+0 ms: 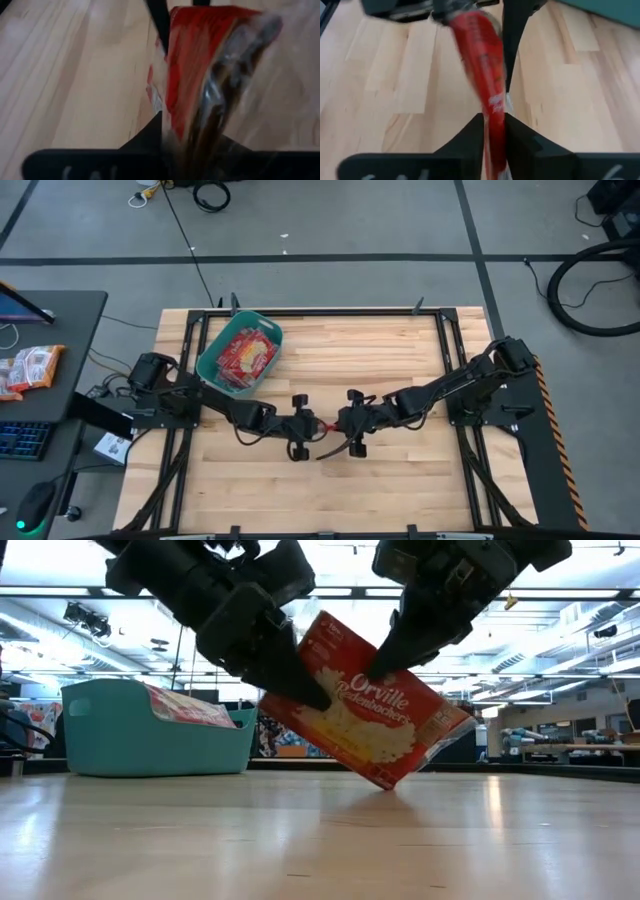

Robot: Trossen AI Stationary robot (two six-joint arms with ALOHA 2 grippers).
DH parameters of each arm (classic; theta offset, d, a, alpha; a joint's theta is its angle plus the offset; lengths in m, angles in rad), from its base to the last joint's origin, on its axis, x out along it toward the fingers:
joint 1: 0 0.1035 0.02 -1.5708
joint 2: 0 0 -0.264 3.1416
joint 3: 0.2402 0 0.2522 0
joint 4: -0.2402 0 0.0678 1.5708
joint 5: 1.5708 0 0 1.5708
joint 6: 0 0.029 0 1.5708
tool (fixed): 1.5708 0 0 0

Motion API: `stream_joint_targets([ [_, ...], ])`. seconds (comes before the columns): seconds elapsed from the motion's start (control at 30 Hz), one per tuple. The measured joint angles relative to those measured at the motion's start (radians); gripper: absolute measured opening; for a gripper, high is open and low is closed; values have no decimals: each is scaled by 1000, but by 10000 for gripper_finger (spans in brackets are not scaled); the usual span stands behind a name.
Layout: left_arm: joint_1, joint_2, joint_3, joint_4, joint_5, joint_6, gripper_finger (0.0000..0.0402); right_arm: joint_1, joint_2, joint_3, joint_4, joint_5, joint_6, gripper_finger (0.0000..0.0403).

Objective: Sort popcorn bags into baskets
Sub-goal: Put the red popcorn bag into the green bin

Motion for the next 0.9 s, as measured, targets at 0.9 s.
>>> stream_joint_targets([
  [0.9,75,-733,-482,18,-347,-334,29,-36,-359,-175,-112,208,-69,148],
])
